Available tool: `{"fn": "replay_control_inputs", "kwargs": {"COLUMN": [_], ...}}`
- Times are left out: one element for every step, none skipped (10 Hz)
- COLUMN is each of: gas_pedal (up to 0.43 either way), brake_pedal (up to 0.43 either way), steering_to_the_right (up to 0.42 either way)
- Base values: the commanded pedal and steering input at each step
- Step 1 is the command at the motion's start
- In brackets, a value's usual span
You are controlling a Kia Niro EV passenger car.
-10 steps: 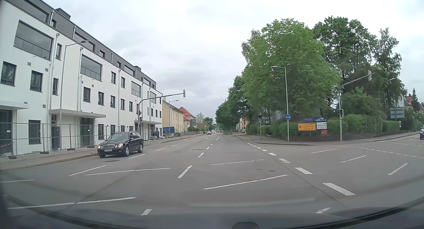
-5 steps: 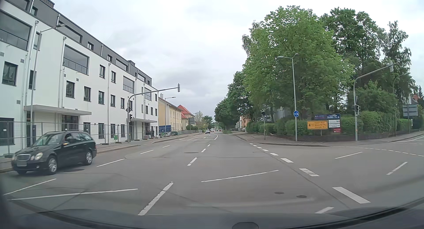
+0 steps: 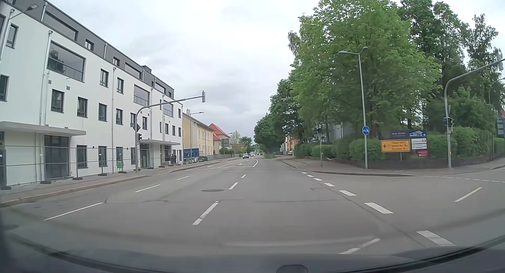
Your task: Follow the waypoints while adhering to traffic rules and regulations
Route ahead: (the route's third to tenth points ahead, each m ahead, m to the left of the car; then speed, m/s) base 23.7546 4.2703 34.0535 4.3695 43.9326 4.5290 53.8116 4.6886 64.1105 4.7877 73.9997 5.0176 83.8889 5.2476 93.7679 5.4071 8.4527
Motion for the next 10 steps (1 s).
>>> {"fn": "replay_control_inputs", "kwargs": {"gas_pedal": [0.28,0.28,0.268,0.268,0.268,0.268,0.268,0.268,0.268,0.268], "brake_pedal": [0.0,0.0,0.0,0.0,0.0,0.0,0.0,0.0,0.0,0.0], "steering_to_the_right": [0.0,0.0,0.0,0.0,0.0,0.0,0.0,0.0,0.0,0.0]}}
